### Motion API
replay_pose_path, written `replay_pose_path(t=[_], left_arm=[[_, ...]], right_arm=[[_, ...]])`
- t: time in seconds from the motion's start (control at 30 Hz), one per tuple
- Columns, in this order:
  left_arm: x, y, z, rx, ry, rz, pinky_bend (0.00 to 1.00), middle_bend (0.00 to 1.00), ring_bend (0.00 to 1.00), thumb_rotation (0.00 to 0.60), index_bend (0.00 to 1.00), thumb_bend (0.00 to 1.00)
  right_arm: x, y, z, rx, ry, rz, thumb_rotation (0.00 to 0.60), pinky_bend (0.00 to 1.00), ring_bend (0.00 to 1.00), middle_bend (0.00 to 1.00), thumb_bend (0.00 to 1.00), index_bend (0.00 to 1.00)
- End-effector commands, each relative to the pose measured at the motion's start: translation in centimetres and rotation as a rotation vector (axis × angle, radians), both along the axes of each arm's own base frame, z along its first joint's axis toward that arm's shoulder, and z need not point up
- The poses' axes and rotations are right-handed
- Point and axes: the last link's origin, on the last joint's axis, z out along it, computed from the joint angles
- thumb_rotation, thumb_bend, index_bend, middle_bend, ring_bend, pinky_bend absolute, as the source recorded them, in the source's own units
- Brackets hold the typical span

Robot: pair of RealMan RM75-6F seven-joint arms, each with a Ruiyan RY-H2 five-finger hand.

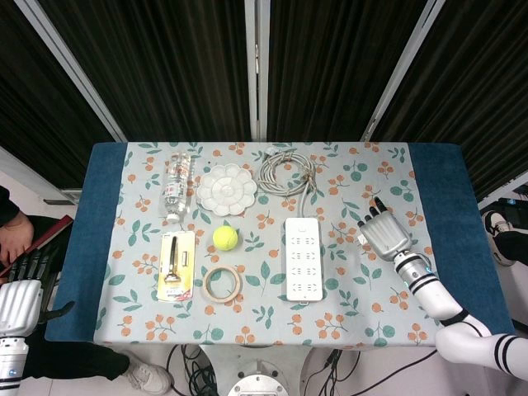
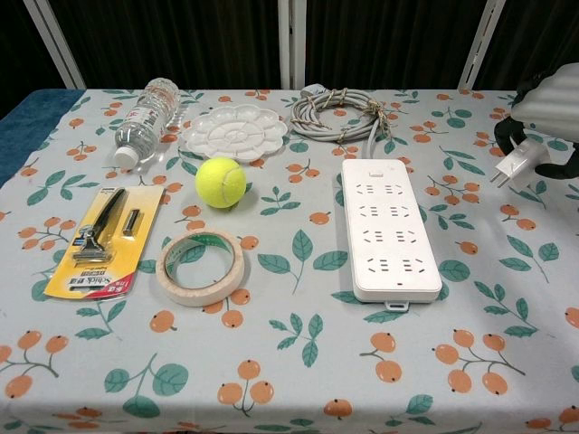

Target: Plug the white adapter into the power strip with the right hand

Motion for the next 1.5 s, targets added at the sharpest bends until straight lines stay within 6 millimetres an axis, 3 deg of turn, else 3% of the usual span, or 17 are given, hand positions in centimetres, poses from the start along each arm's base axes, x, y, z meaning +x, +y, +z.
replay_pose_path(t=[0.03,0.33,0.77,0.93,1.17,1.5], left_arm=[[-0.1,0.0,-0.1,-0.001,-0.002,0.002,0.00,0.01,0.00,0.600,0.00,0.07],[-0.3,0.4,-0.3,-0.011,-0.009,0.001,0.00,0.01,0.00,0.600,0.00,0.07],[-0.7,0.4,-0.5,-0.017,-0.015,0.003,0.00,0.01,0.00,0.600,0.00,0.07],[-0.7,0.3,-0.5,-0.015,-0.012,0.005,0.00,0.01,0.00,0.600,0.00,0.07],[-0.7,0.3,-0.4,-0.015,-0.010,0.006,0.00,0.01,0.00,0.600,0.00,0.07],[-0.7,0.3,-0.4,-0.017,-0.012,0.005,0.00,0.01,0.00,0.600,0.00,0.07]], right_arm=[[2.8,0.1,-1.7,0.015,0.172,0.064,0.600,0.06,0.23,0.52,0.40,0.60],[3.9,0.7,-4.9,-0.013,0.245,0.062,0.600,0.00,0.23,0.51,0.40,0.60],[3.8,1.3,-6.5,-0.031,0.182,-0.005,0.600,0.00,0.22,0.46,0.39,0.53],[3.7,1.5,-6.7,-0.021,0.182,-0.007,0.600,0.00,0.21,0.42,0.38,0.46],[3.9,1.8,-6.6,-0.017,0.159,-0.016,0.600,0.00,0.18,0.33,0.37,0.26],[3.9,2.5,-6.0,-0.005,0.087,-0.050,0.600,0.00,0.17,0.31,0.35,0.19]])
